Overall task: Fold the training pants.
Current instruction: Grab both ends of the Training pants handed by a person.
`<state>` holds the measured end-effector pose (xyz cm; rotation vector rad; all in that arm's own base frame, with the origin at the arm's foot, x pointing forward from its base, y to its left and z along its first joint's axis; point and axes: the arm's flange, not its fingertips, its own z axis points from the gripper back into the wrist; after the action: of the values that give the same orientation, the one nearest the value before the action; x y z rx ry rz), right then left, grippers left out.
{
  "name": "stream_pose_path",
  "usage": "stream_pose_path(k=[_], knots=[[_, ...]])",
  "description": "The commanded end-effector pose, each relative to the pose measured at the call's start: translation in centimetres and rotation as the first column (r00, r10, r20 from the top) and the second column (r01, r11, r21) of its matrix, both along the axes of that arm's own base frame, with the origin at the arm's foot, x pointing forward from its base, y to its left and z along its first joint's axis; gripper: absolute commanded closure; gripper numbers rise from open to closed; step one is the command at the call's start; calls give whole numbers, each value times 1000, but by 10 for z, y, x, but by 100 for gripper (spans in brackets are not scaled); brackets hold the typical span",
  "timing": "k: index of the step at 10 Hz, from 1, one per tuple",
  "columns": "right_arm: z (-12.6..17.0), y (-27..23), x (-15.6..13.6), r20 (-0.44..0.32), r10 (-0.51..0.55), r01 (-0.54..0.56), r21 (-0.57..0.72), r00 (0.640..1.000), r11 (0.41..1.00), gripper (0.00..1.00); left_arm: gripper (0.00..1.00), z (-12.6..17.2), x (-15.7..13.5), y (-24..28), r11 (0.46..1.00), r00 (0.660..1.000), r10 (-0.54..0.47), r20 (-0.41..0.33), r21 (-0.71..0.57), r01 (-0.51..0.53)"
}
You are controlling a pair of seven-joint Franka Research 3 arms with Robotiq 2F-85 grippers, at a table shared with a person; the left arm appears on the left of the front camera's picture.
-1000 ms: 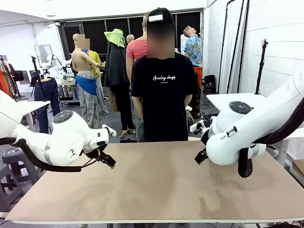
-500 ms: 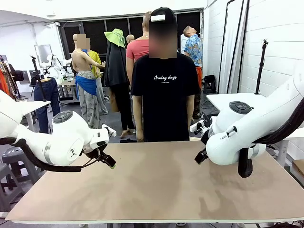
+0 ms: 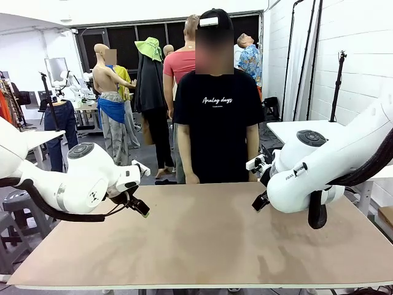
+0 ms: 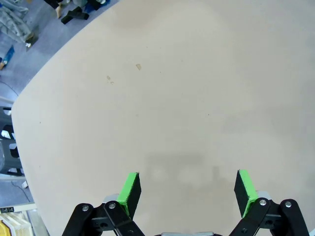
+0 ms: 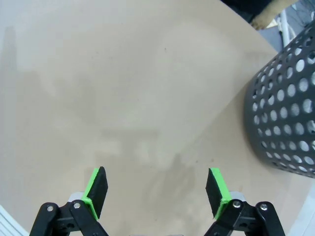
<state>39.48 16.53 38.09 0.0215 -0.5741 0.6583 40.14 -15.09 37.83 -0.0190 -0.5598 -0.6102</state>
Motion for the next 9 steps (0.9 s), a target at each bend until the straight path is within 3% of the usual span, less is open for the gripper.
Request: stream_pose_path(k=[1, 6, 9], knots=[[28, -11, -8, 1, 20, -20, 6, 1000, 1000, 0, 0, 27, -11, 4, 999, 1000, 23, 9, -28, -23], [85, -27, -42, 75, 68, -76, 111, 995, 991, 0, 0, 80, -50, 6, 995, 997, -6, 74, -99, 13], [100, -38, -60, 96, 79, -89, 105, 992, 990, 0, 0, 102, -77, 14, 999, 996, -1, 94, -50, 6]])
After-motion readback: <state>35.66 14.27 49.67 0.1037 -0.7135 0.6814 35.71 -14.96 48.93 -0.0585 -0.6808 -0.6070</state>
